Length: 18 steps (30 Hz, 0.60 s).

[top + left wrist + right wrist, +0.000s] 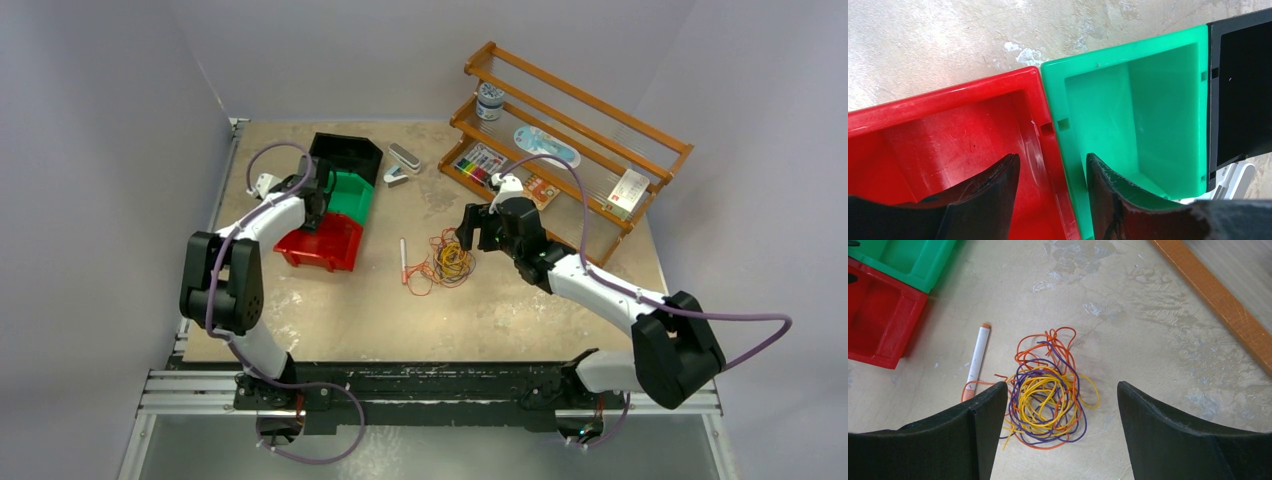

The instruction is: Untangle the cables

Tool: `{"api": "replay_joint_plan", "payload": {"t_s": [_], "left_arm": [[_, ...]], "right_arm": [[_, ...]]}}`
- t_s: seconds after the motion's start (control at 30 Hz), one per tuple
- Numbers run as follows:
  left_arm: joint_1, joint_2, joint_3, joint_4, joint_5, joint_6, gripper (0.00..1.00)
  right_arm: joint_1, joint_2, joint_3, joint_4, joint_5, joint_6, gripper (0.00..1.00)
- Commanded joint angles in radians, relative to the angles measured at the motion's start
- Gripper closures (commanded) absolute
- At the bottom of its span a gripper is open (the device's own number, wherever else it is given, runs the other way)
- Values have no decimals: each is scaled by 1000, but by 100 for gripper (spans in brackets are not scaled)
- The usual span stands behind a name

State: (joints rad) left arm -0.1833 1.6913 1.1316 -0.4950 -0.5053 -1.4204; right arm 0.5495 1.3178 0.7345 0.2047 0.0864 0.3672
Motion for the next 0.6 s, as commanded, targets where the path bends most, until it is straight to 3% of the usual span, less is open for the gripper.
{"api": "replay_joint_plan", "payload": {"t_s": [0.0, 0.3, 0.57], "left_arm": [[3, 19, 56, 35, -15, 27, 53], [16, 71, 124, 4, 39, 191, 82], [81, 112, 168, -41, 117, 369, 93]], "right_arm": [[0, 6, 26, 36, 13, 7, 18], [1, 2, 20, 37, 19, 7, 18], [0, 0, 15, 36, 22, 5, 18]]}}
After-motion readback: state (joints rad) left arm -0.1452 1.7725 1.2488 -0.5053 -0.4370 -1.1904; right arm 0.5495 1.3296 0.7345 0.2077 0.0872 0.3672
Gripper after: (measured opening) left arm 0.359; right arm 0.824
